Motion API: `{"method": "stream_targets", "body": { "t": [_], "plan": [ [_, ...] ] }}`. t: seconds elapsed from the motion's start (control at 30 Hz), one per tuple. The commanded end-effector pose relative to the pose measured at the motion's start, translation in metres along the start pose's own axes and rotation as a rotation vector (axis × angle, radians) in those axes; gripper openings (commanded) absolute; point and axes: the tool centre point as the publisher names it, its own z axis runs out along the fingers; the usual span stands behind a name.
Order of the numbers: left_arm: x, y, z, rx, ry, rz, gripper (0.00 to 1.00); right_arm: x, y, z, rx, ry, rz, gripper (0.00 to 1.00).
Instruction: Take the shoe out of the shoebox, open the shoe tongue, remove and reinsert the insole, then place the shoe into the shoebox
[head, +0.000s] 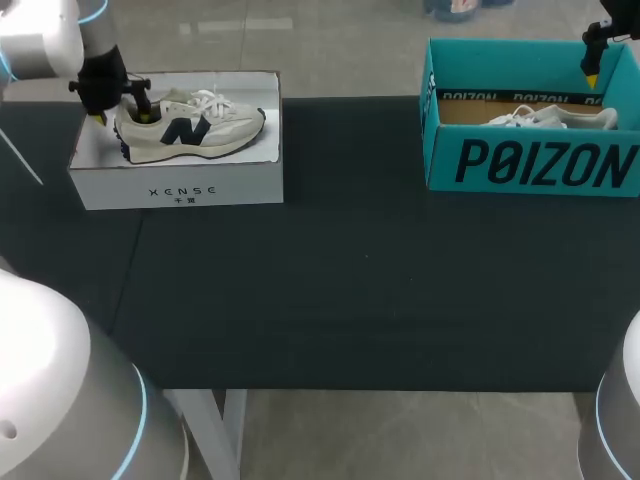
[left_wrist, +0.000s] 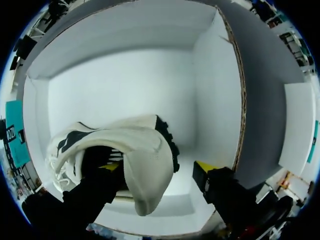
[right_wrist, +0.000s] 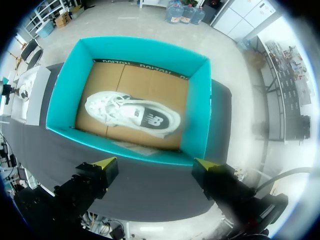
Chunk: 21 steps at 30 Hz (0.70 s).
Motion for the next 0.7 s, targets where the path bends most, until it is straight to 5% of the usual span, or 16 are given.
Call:
{"method": "stream_targets", "body": {
  "t": [0.03, 0.23, 0.3, 0.53, 0.57, 0.7],
  "plan": [
    [-0.001, -0.005, 0.002, -0.004, 0.005, -0.002, 0.84, 0.0, -0.001, 0.0, -0.001, -0.001, 0.0, 1.0],
    [0.0, -0.008, 0.004, 0.006, 0.009, 0.004, 0.72, 0.0, -0.001, 0.0, -0.001, -0.001, 0.0, 1.0],
    [0.0, -0.009, 0.006, 0.012, 0.012, 0.006, 0.61, 0.0, -0.001, 0.0, -0.001, -0.001, 0.0, 1.0],
    [0.002, -0.013, 0.013, 0.032, 0.012, -0.003, 0.58, 0.0, -0.001, 0.0, -0.001, -0.001, 0.0, 1.0],
    [0.002, -0.013, 0.013, 0.034, 0.011, -0.003, 0.5, 0.0, -0.001, 0.0, -0.001, -0.001, 0.0, 1.0],
    [0.003, -0.013, 0.016, 0.046, 0.012, -0.01, 0.43, 0.0, -0.001, 0.0, -0.001, -0.001, 0.0, 1.0]
  ]
}}
